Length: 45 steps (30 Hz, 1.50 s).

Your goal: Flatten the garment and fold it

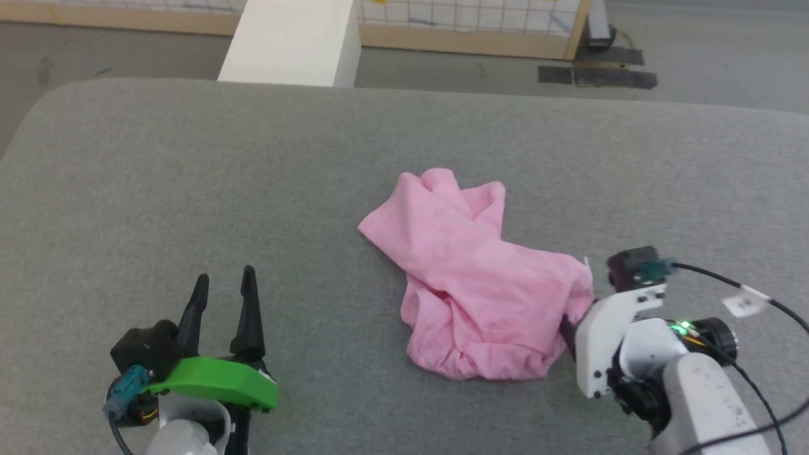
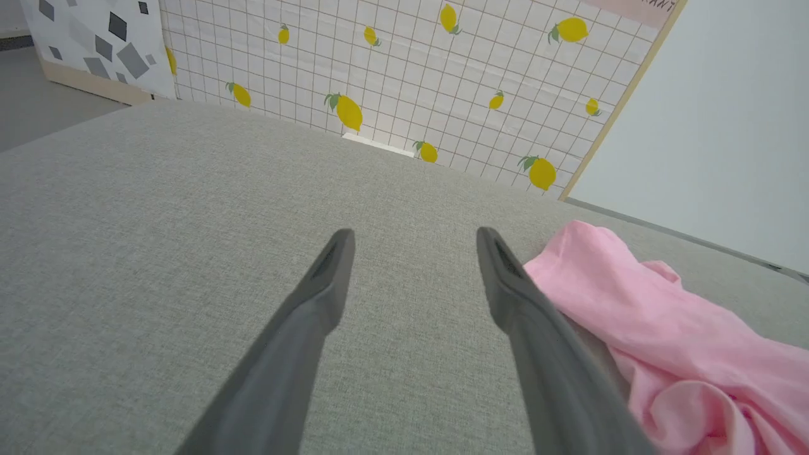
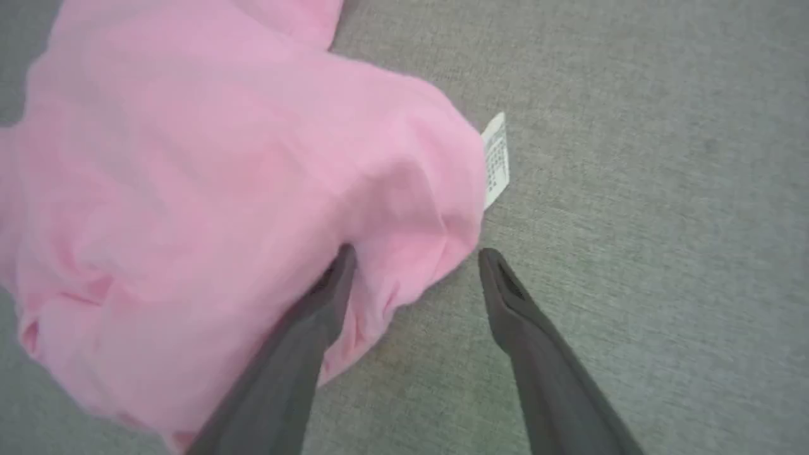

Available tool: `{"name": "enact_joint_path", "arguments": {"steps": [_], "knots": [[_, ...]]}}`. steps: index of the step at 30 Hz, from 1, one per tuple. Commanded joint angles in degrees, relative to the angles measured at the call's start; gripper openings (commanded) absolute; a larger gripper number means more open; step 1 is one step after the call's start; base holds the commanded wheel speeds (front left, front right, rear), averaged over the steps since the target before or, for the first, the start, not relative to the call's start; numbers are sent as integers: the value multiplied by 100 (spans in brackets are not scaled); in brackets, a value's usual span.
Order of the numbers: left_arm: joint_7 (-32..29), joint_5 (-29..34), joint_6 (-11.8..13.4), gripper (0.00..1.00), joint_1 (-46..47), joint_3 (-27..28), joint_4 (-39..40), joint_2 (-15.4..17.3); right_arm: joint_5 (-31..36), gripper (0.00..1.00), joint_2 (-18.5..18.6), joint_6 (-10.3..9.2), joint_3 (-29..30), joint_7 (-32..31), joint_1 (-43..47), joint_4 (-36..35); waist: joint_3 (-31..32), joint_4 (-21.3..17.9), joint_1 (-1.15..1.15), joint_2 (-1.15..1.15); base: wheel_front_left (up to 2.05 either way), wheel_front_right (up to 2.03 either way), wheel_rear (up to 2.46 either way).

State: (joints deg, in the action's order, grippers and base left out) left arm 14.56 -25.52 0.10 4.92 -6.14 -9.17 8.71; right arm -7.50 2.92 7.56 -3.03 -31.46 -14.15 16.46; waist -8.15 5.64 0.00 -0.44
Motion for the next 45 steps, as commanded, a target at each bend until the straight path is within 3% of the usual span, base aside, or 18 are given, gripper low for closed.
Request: {"name": "enact_joint_path", "arguments": {"steps": [1,8,9,10,11,15,22,26,27,28,29,36,45], "knots": [[42,89,-43,100,-8,44,-15,-35,40,100,-4,-8,-97,-146,-59,73,-129,162,0,44,0,0,0],[43,179,-170,100,57,232,-100,-154,235,100,-4,-8,-381,-531,-14,439,-258,360,0,44,0,0,0],[43,195,-186,100,57,249,-108,-167,232,45,-4,-8,-371,-538,0,462,-260,367,0,44,0,0,0],[43,210,-202,100,53,275,-117,-186,250,11,-4,-8,-343,-499,0,449,-257,366,0,44,0,0,0],[43,222,-214,100,47,296,-123,-201,273,0,-4,-8,-320,-467,-3,424,-250,361,0,44,0,0,0],[43,289,-273,100,42,354,-148,-257,516,0,11,-8,78,-428,-29,64,-201,303,0,44,0,0,0],[43,407,-375,100,127,362,-180,-329,1134,0,535,-8,1341,-967,127,-723,-147,251,0,44,0,0,0],[43,438,-418,100,125,370,-212,-356,1222,0,420,-8,1806,-1147,344,-862,-122,223,0,44,0,0,0],[43,445,-426,100,116,376,-224,-361,1164,25,348,-8,1859,-1097,387,-883,-112,209,0,44,0,0,0],[43,452,-430,100,107,382,-231,-366,1116,25,299,-8,1881,-1017,411,-911,-105,196,0,44,0,0,0],[43,457,-435,100,95,388,-243,-373,1063,100,242,-8,1935,-873,429,-963,-92,181,0,44,0,0,0],[43,495,-484,100,96,345,-316,-400,596,100,4,-8,2585,422,574,-1517,0,121,0,44,0,0,0],[-63,324,-603,100,346,178,-365,-402,-626,100,-2,-8,2258,1619,1261,-1450,31,-299,0,44,0,0,0]]}}
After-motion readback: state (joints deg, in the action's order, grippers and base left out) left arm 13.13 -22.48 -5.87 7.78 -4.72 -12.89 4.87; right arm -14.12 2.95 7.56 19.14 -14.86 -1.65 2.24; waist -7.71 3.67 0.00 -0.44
